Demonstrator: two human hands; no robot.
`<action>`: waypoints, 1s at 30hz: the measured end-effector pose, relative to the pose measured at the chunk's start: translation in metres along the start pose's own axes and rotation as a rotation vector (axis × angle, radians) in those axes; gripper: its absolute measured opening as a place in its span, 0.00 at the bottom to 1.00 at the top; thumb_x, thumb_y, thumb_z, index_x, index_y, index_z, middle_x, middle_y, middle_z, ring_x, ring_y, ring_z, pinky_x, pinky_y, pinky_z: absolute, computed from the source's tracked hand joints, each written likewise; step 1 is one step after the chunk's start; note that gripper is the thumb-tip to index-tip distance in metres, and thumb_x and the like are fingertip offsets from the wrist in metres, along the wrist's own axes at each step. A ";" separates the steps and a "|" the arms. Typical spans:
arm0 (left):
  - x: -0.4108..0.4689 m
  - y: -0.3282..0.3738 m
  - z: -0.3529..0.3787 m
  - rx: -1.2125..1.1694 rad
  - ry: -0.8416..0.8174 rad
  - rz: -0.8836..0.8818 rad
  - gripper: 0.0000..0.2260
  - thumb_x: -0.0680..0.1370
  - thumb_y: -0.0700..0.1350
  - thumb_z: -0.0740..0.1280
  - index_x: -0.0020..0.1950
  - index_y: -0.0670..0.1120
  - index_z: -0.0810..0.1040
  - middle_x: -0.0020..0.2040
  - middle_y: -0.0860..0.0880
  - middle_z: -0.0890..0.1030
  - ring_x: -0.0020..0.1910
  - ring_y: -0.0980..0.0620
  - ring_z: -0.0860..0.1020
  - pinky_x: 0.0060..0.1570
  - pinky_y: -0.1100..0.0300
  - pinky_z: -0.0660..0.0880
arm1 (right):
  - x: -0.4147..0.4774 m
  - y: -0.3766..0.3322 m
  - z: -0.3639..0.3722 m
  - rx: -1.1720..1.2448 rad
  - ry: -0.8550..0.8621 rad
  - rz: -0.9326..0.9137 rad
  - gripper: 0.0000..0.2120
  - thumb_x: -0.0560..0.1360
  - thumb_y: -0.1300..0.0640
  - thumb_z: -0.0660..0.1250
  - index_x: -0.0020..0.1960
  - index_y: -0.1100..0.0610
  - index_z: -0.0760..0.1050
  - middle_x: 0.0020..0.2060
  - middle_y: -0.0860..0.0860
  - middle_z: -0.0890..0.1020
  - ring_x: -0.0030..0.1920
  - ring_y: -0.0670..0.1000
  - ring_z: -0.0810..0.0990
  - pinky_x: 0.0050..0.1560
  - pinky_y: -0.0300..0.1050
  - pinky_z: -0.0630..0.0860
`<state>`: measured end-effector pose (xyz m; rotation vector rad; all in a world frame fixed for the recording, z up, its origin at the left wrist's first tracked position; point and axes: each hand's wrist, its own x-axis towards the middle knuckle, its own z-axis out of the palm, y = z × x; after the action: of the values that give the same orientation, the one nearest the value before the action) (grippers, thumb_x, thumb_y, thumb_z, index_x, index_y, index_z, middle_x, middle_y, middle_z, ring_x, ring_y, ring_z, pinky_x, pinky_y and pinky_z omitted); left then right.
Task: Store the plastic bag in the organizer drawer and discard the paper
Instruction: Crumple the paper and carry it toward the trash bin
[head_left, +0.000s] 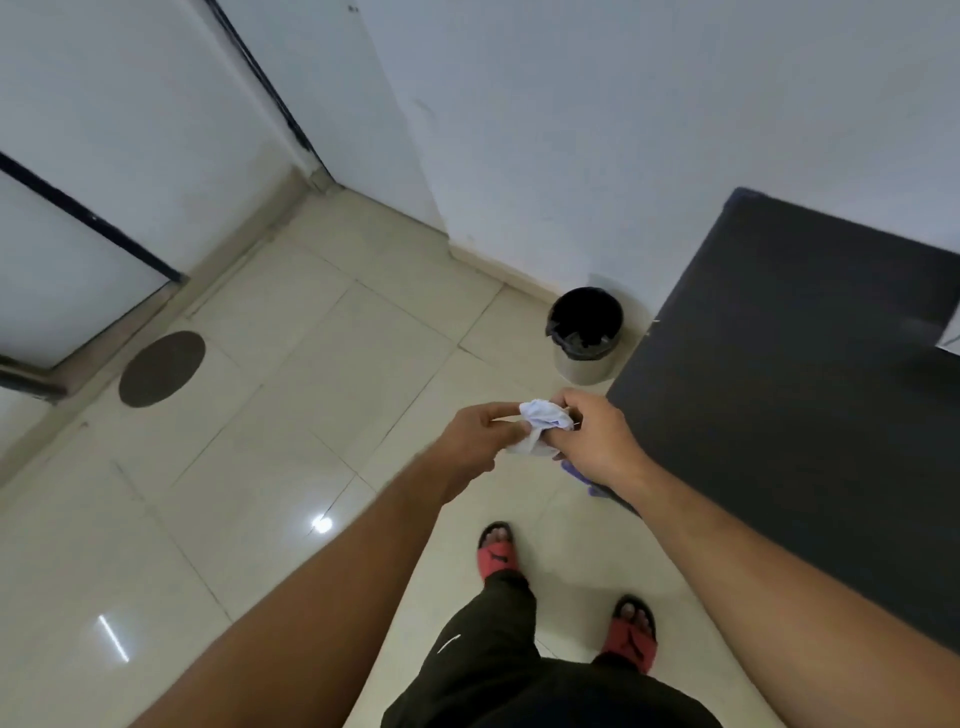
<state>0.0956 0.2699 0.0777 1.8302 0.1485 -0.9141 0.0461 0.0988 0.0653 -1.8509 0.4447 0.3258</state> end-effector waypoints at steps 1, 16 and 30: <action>0.000 -0.004 -0.015 -0.016 0.012 0.009 0.08 0.80 0.42 0.70 0.56 0.53 0.83 0.39 0.56 0.85 0.37 0.54 0.74 0.32 0.65 0.65 | 0.006 -0.005 0.011 0.038 -0.027 0.001 0.07 0.73 0.60 0.74 0.40 0.53 0.77 0.33 0.51 0.82 0.35 0.52 0.84 0.31 0.43 0.81; 0.078 -0.012 -0.178 0.006 0.169 -0.036 0.10 0.76 0.47 0.74 0.52 0.42 0.84 0.40 0.47 0.82 0.36 0.52 0.76 0.31 0.63 0.70 | 0.091 -0.103 0.153 0.322 -0.164 0.093 0.22 0.80 0.60 0.63 0.71 0.43 0.74 0.66 0.44 0.78 0.63 0.47 0.79 0.66 0.47 0.76; 0.184 0.069 -0.174 0.031 -0.345 -0.295 0.17 0.80 0.43 0.58 0.66 0.44 0.79 0.56 0.49 0.87 0.58 0.51 0.83 0.65 0.43 0.61 | 0.180 -0.101 0.093 0.006 0.172 0.092 0.12 0.79 0.48 0.67 0.59 0.48 0.84 0.49 0.41 0.85 0.47 0.43 0.83 0.50 0.39 0.78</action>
<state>0.3486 0.3293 0.0406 1.6752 0.1914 -1.4312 0.2517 0.1906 0.0436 -1.8636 0.6494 0.2279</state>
